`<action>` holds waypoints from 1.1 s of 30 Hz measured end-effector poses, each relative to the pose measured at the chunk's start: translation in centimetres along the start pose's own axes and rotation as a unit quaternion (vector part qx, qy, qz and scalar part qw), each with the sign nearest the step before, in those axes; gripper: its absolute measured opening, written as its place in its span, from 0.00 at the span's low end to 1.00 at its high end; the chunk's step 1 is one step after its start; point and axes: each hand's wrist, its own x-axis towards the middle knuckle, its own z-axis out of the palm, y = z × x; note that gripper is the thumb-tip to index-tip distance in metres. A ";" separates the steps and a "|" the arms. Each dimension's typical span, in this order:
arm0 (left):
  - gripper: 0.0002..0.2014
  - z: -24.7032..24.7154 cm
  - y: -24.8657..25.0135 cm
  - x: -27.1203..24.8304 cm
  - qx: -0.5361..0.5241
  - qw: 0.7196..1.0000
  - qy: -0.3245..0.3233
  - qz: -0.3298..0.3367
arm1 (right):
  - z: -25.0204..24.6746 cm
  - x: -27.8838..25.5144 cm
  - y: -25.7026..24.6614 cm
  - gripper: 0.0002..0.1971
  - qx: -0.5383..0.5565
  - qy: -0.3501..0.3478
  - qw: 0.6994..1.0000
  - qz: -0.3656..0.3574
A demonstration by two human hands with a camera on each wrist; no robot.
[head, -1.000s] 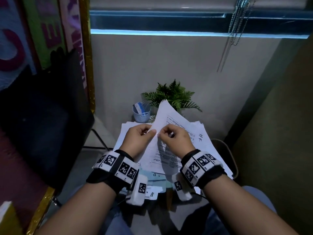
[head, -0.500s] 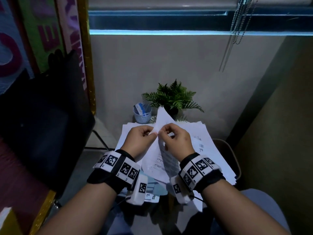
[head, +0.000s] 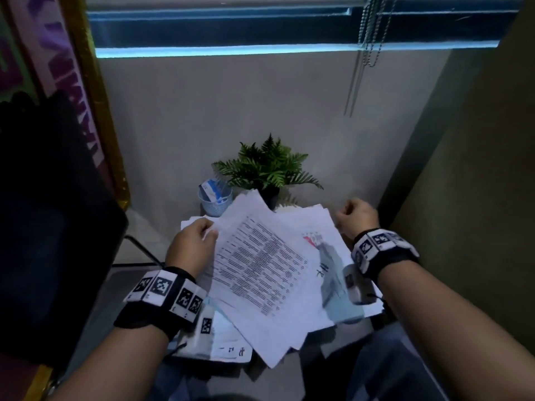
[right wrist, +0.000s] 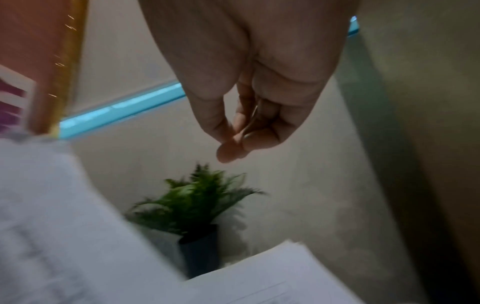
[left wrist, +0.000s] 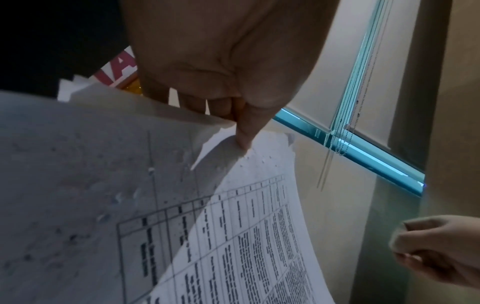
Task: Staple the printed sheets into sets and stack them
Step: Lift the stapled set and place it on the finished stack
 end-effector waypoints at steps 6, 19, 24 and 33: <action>0.14 0.6 0.4 1.7 0.046 0.998 0.031 -0.001 | -3.8 6.5 3.6 0.06 -0.107 0.070 0.991 0.049; 0.09 -0.9 1.2 3.2 0.041 0.988 0.058 0.140 | 0.2 1.9 -1.9 0.22 0.023 -0.154 0.981 -0.116; 0.17 -4.0 3.0 2.1 0.048 0.965 0.040 0.255 | 2.7 -2.9 -7.0 0.43 0.075 -0.261 0.952 -0.143; 0.34 -7.5 1.0 -0.9 -0.125 0.969 0.198 0.082 | 0.6 -5.2 -7.8 0.09 0.294 -0.220 0.921 -0.133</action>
